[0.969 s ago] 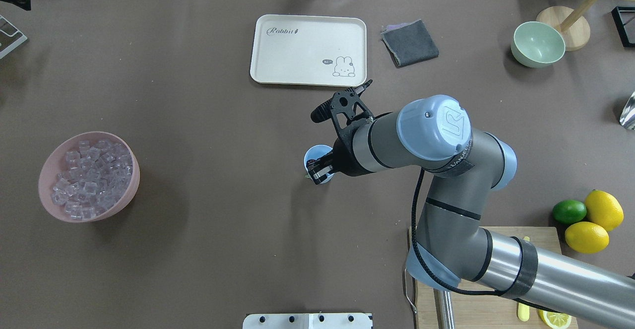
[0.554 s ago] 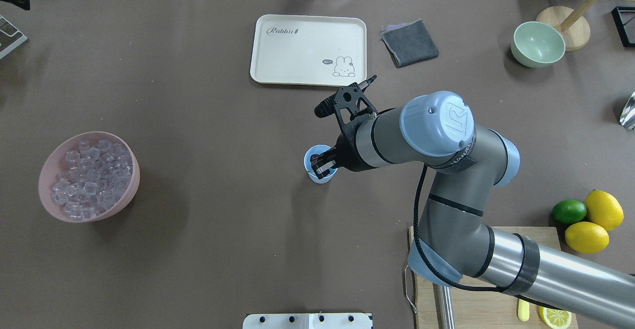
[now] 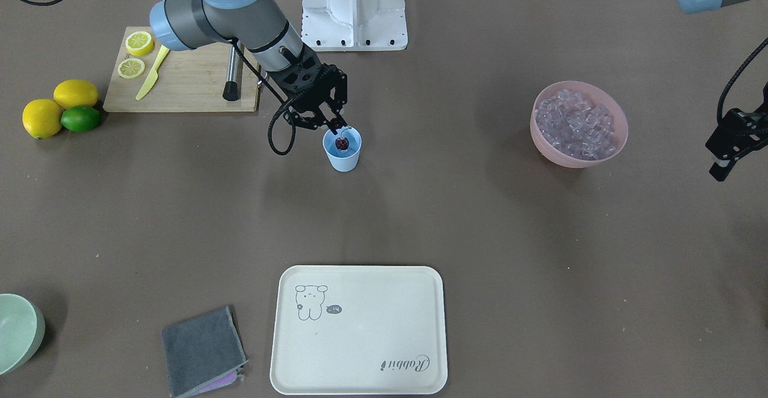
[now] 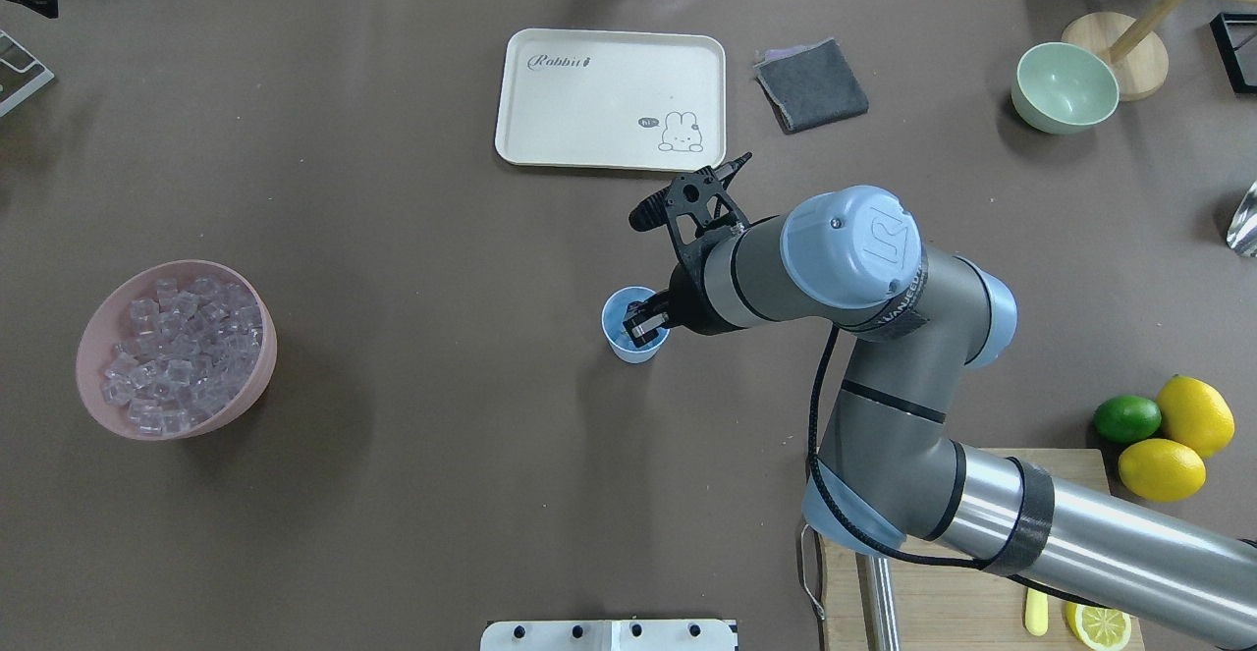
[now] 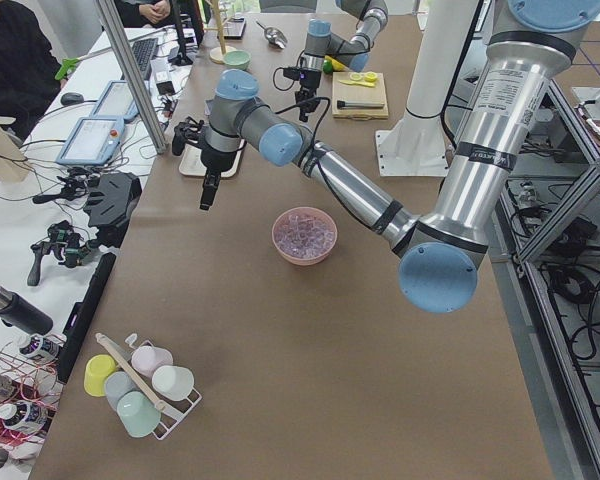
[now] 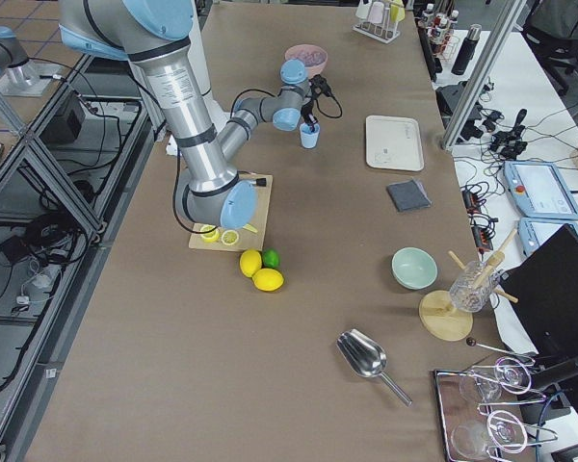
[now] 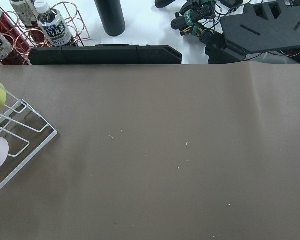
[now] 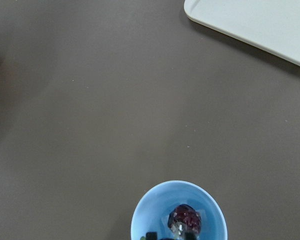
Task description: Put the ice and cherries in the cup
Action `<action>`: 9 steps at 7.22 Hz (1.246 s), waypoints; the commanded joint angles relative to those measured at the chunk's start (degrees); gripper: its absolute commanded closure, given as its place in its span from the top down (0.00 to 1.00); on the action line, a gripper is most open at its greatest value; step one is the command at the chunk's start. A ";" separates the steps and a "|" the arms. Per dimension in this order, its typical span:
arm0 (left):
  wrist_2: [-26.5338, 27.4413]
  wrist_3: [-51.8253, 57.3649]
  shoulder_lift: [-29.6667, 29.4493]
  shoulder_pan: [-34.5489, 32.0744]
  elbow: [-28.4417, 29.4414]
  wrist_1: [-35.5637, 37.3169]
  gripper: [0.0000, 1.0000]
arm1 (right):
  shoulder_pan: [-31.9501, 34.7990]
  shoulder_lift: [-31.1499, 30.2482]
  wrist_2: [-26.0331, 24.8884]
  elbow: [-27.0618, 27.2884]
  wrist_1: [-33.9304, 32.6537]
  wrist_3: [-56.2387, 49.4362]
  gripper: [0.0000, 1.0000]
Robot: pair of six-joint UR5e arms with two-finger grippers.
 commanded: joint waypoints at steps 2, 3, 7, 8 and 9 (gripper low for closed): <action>0.01 0.00 -0.47 0.00 0.47 0.03 0.98 | 0.00 0.12 -0.05 -0.13 0.07 3.42 1.00; 0.01 0.00 -0.47 0.00 0.47 0.03 0.98 | 0.00 0.21 -0.05 -0.04 0.16 3.79 1.00; -4.99 -0.09 0.23 -0.71 0.30 -0.93 0.98 | 13.56 -3.63 15.02 2.14 -4.14 4.50 1.00; -4.57 0.09 0.32 -0.71 -0.14 -1.28 0.98 | 17.36 -7.92 16.37 3.98 -4.93 4.15 1.00; -2.39 0.00 0.41 -0.71 1.51 -2.24 0.98 | 23.40 -10.58 21.95 4.09 -8.85 -0.21 1.00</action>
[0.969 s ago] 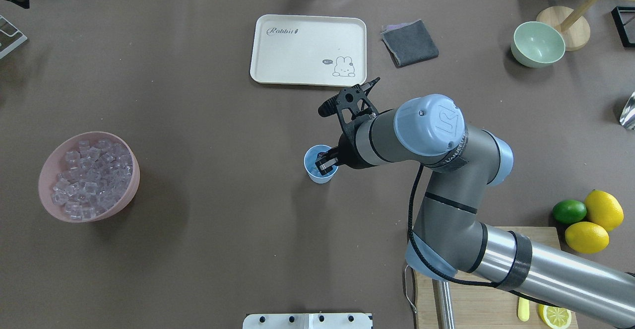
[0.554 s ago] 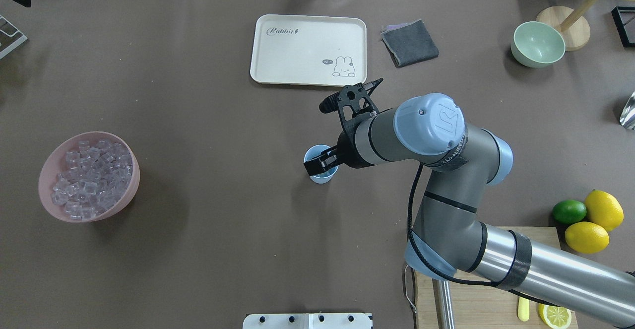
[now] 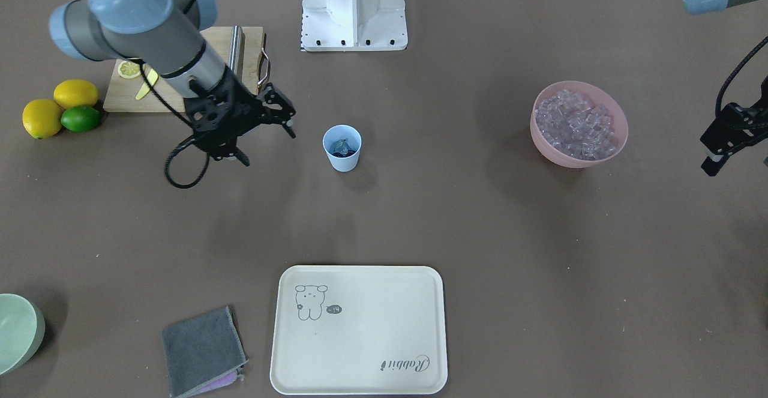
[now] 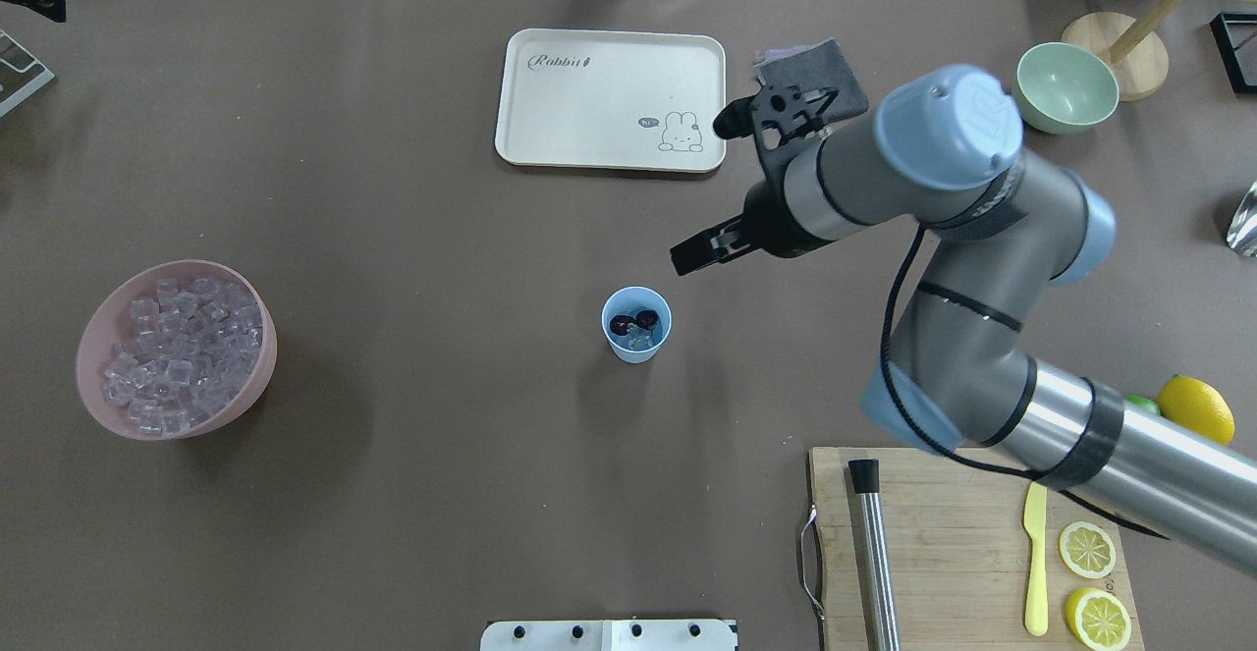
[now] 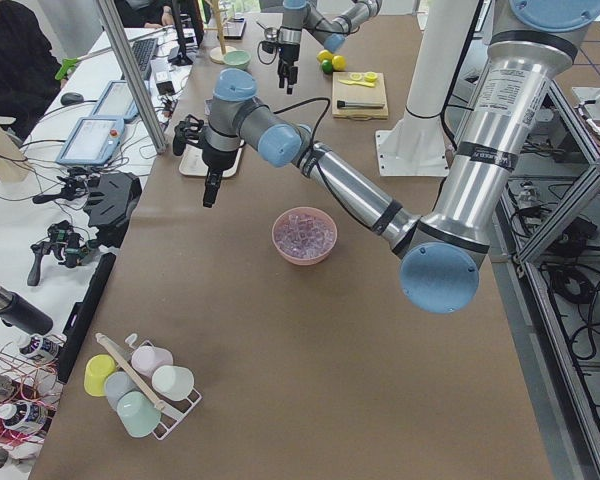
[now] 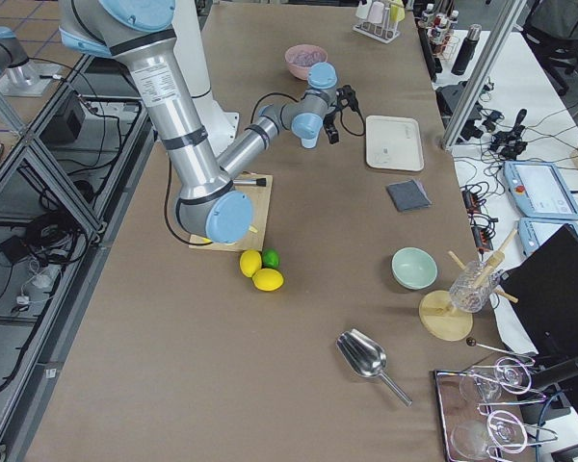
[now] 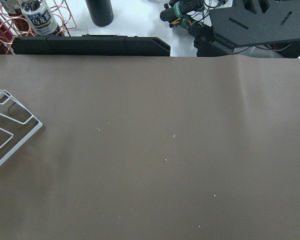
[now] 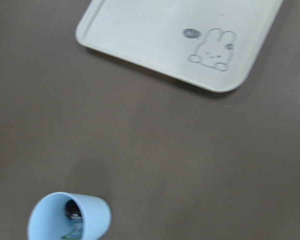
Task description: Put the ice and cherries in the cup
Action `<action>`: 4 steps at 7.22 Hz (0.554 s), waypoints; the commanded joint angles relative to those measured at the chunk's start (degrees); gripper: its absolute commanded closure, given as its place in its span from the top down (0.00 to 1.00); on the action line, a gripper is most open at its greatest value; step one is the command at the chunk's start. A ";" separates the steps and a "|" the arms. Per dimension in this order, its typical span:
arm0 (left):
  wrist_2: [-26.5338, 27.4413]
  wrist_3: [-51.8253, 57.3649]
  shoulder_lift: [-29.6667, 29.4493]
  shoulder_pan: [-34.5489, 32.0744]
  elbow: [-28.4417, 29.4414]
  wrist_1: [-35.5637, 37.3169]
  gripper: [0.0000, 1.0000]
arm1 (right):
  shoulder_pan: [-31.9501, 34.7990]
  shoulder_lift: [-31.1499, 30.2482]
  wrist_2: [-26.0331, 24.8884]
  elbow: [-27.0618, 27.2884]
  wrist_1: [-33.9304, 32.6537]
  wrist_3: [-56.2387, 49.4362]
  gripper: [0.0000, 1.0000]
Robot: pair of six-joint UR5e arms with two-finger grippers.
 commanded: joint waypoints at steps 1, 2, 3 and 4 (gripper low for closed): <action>4.68 0.07 0.15 -0.04 2.18 -2.46 0.98 | 10.49 -4.45 8.12 1.64 -10.60 -7.10 1.00; 5.67 0.07 1.10 0.05 2.54 -2.91 0.98 | 12.88 -7.50 7.18 2.60 -17.37 -15.14 1.00; 5.33 0.07 3.11 0.05 2.54 -4.22 0.98 | 17.77 -12.49 6.83 2.78 -19.87 -25.67 1.00; 4.98 2.68 5.05 -0.04 2.72 -4.06 0.98 | 23.31 -17.24 6.82 2.35 -20.42 -33.86 1.00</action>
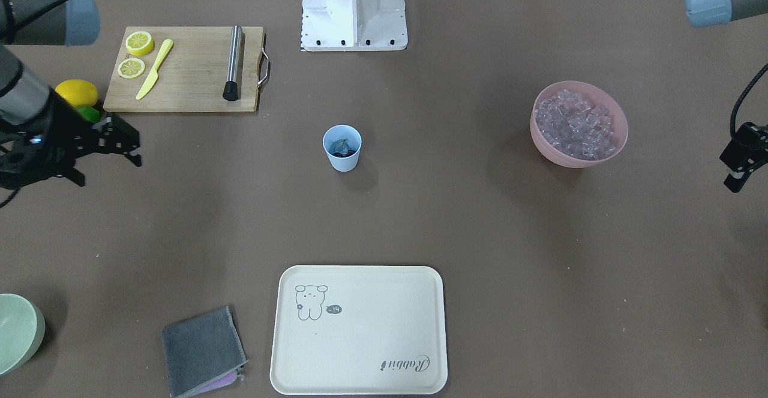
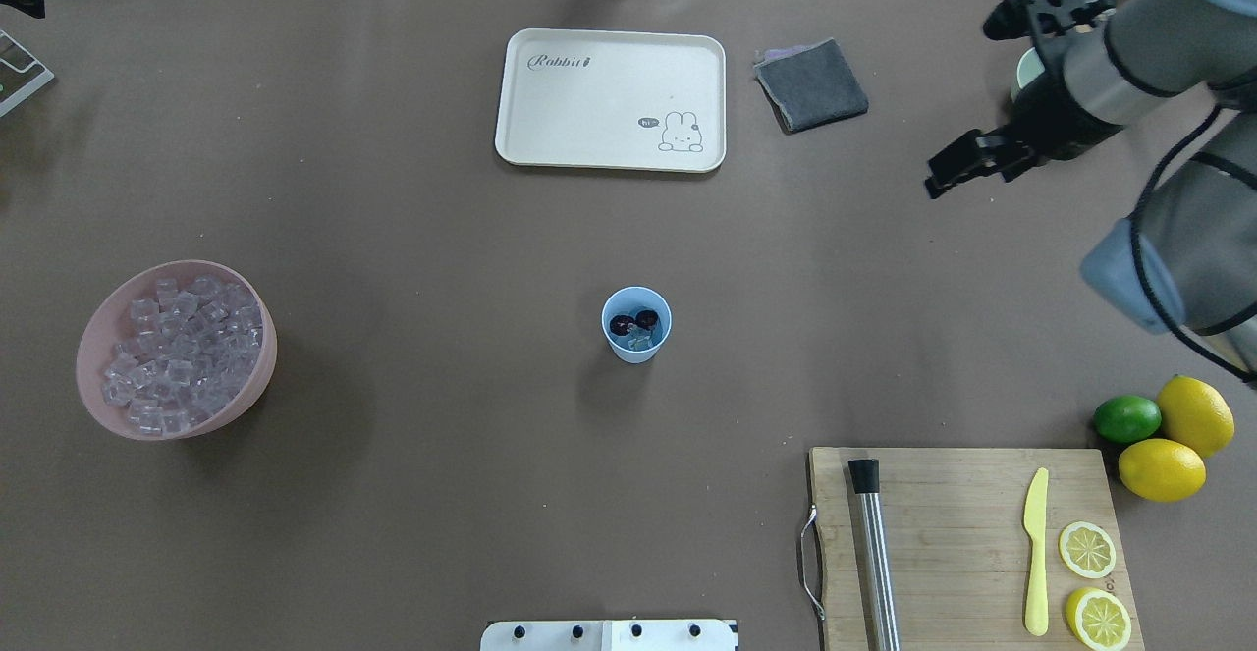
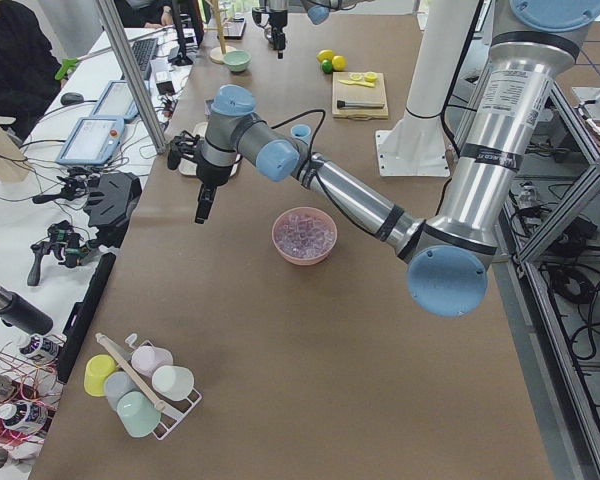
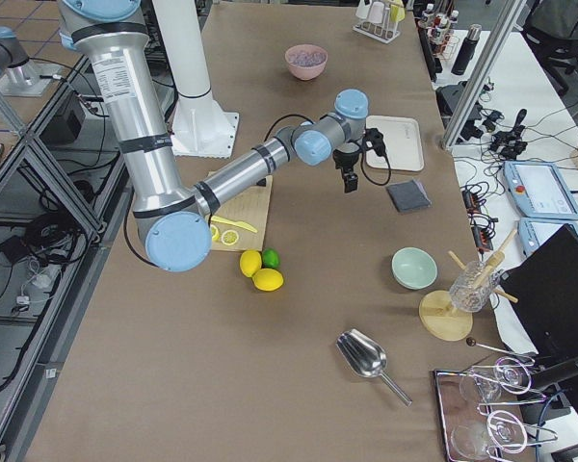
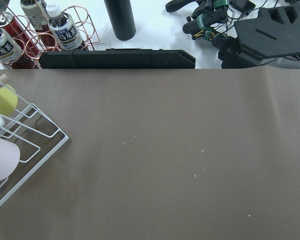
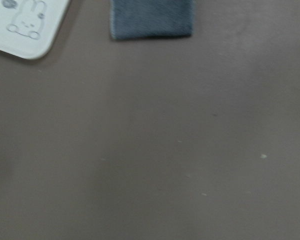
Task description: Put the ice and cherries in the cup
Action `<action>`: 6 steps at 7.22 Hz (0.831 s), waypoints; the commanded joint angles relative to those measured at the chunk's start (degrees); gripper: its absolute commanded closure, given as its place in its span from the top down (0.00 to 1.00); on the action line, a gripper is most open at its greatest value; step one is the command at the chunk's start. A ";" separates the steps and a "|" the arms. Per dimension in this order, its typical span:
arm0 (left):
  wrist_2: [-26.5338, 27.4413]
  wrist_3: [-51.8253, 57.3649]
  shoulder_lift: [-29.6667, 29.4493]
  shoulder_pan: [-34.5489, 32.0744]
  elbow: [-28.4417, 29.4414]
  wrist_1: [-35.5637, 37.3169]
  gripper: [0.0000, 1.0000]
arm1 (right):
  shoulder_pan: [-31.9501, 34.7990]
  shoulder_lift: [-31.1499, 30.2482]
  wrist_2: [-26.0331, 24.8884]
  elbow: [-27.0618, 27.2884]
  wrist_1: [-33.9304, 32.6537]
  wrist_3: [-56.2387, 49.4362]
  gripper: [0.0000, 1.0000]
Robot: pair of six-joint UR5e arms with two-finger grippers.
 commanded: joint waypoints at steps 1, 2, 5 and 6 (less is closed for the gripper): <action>-0.39 10.73 5.24 -1.80 0.14 -0.25 0.98 | 11.85 -9.23 -0.33 -0.55 -5.23 -21.48 1.00; -5.96 17.52 8.75 -6.43 0.14 0.02 0.98 | 16.17 -10.92 -1.90 -0.72 -10.39 -29.60 1.00; -17.93 37.05 15.72 -22.08 5.05 2.38 0.98 | 26.57 -13.30 -1.31 -3.00 -17.03 -32.93 1.00; -18.67 37.80 15.73 -24.29 5.76 5.87 0.98 | 27.55 -14.44 0.70 -3.01 -17.12 -32.76 1.00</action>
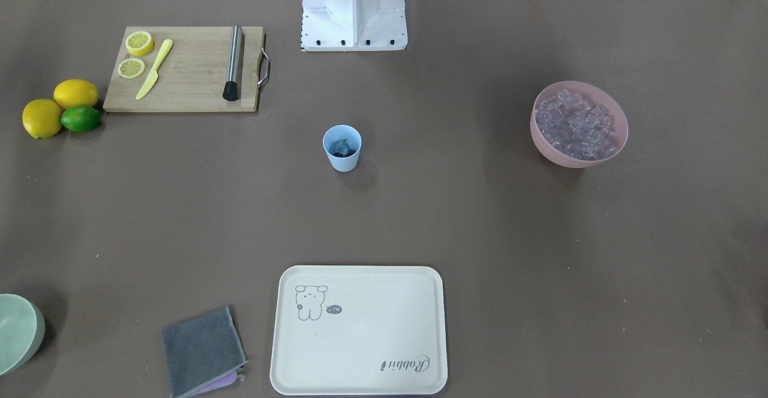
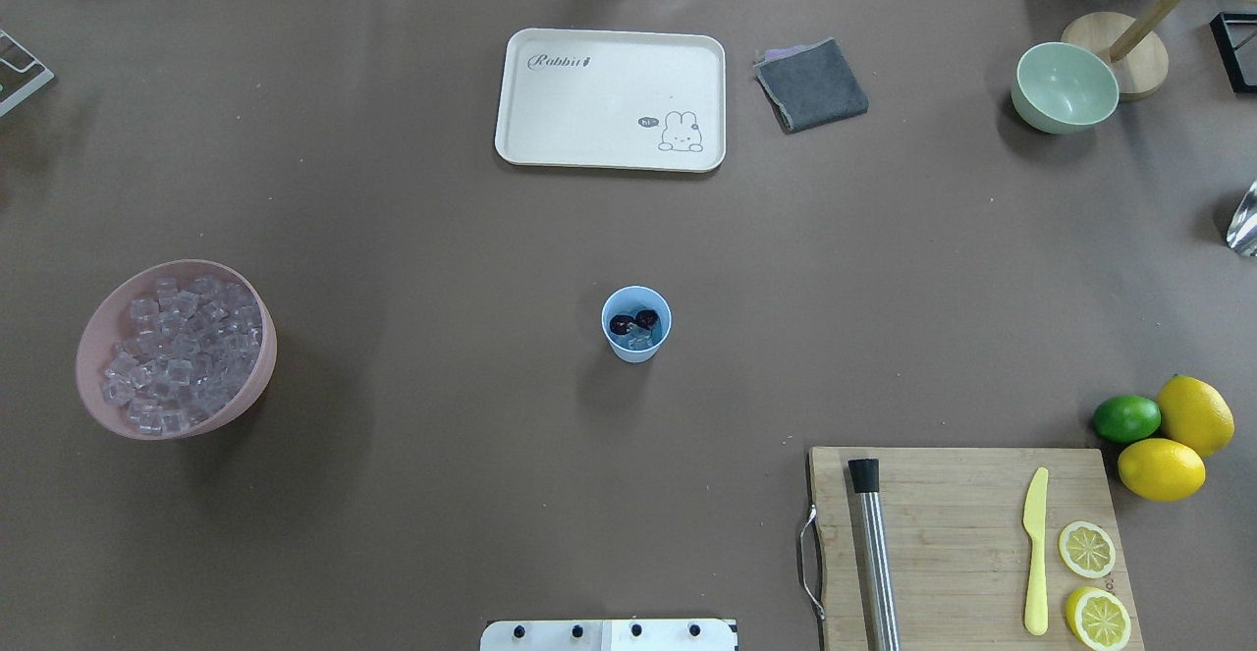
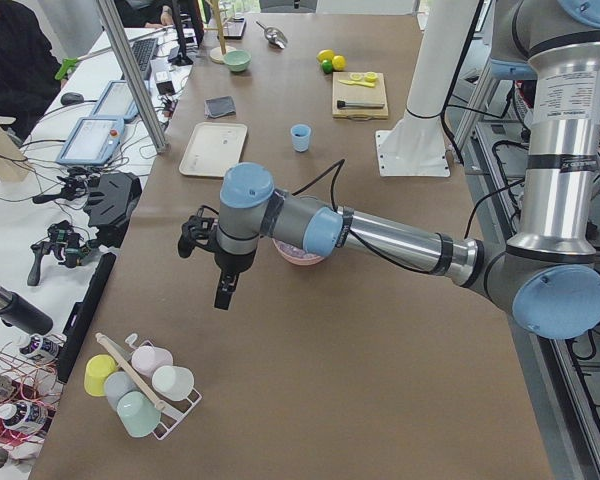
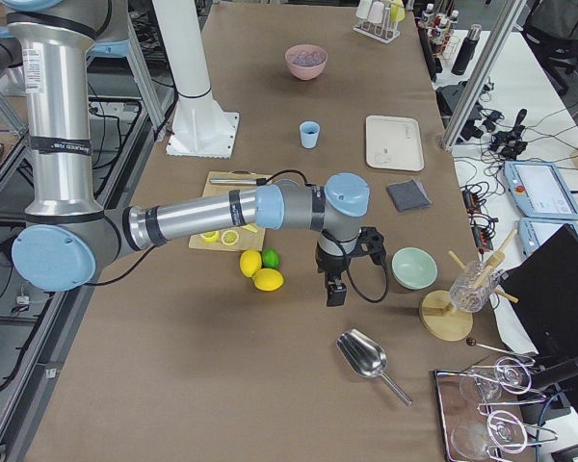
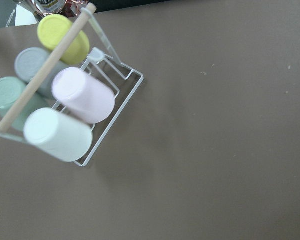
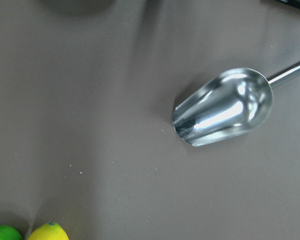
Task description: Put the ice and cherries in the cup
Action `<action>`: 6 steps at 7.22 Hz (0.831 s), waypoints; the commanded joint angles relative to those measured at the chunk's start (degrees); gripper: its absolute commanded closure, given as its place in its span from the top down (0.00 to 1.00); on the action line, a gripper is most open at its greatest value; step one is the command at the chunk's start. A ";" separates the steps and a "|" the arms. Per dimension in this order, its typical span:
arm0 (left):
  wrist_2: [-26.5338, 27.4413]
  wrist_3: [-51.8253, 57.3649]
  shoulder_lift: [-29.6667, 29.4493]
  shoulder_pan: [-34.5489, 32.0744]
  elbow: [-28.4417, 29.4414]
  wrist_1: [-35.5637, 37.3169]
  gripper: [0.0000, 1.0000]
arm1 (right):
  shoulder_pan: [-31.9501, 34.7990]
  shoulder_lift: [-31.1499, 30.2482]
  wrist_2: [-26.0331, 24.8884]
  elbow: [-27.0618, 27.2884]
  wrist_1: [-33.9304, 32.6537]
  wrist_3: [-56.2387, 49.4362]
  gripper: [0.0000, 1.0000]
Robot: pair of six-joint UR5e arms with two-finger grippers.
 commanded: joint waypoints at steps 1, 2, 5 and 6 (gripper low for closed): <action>-2.49 3.53 1.27 -4.08 1.47 4.35 0.98 | 2.21 -1.54 3.76 -0.47 -0.64 0.06 1.00; -1.89 3.53 3.45 -4.08 2.08 4.19 0.98 | 2.21 -1.46 4.04 -1.25 -0.64 0.76 1.00; -1.97 3.53 4.35 -4.08 3.23 3.31 0.98 | 4.93 -1.98 5.10 -8.09 0.06 0.85 1.00; -1.97 3.53 4.26 -4.08 3.32 3.22 0.98 | 5.89 -2.33 5.10 -8.11 0.06 0.94 1.00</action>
